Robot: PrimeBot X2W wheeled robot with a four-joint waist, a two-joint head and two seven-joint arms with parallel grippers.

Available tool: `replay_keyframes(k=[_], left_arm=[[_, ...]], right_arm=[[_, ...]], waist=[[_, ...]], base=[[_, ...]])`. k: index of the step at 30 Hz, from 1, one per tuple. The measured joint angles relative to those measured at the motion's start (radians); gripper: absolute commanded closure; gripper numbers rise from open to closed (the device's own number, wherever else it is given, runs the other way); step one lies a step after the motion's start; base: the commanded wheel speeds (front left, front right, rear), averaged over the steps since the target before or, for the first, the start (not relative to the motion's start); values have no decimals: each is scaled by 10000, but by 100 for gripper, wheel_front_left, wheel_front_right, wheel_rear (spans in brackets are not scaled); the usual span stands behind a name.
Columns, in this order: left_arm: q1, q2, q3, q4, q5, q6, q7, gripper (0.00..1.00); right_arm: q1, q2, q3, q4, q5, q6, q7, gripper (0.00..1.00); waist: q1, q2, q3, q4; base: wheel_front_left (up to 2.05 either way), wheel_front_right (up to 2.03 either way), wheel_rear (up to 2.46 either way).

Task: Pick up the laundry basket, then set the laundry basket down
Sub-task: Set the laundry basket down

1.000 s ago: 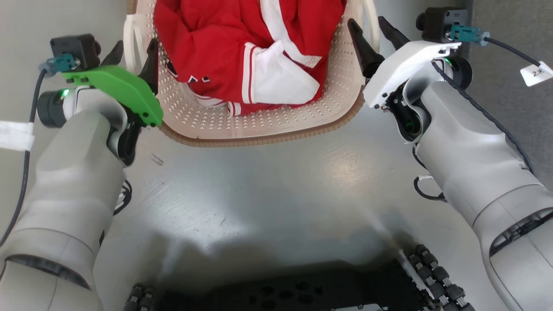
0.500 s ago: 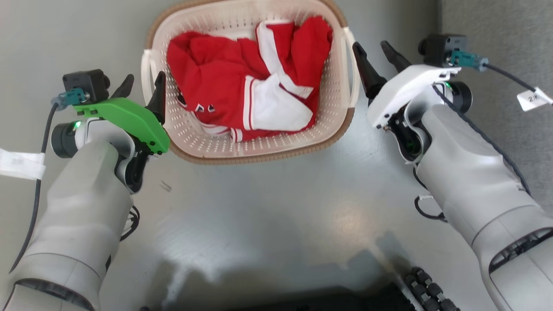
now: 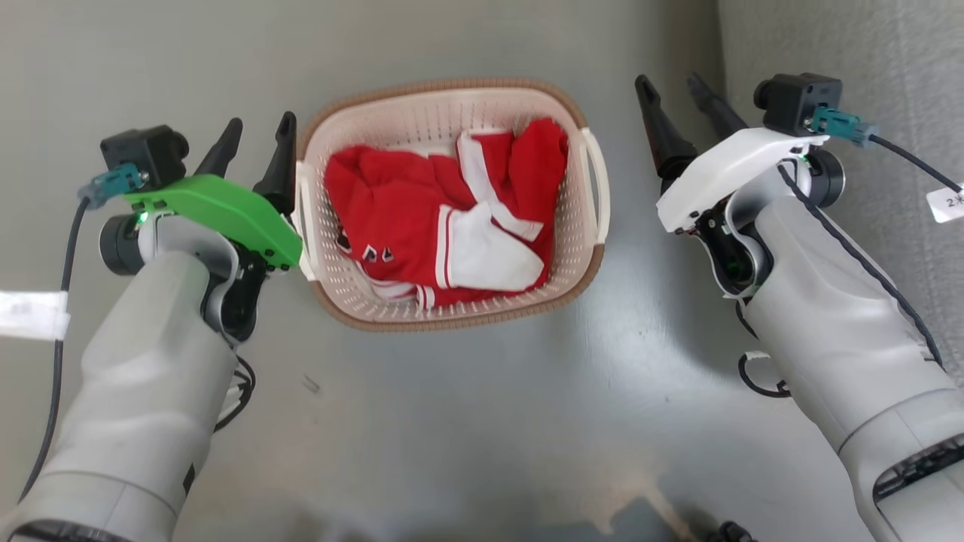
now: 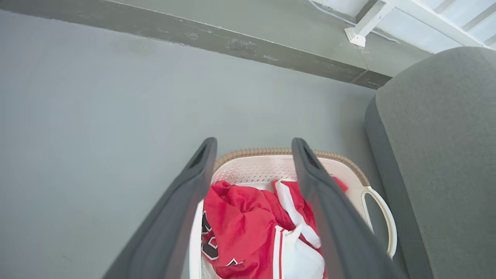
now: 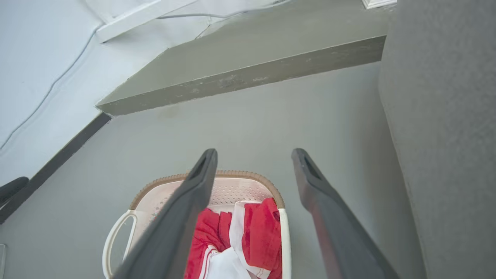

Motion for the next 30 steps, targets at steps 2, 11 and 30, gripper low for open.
replay_keyframes(k=[2, 11, 30], left_arm=[[210, 48, 142, -234, 132, 0, 0, 0], [1321, 119, 805, -1189, 665, 0, 0, 0], [3951, 36, 2462, -3386, 2148, 0, 0, 0]], right_arm=[[136, -36, -176, -274, -132, -38, 0, 0], [1202, -102, -727, -1336, -846, -140, 0, 0], [3993, -127, -1904, -3432, -2082, -491, 0, 0]], waist=[[0, 0, -253, 14], [0, 0, -1407, 95], [-1, 0, -3969, 291]], base=[[0, 0, 0], [0, 0, 0], [0, 0, 0]])
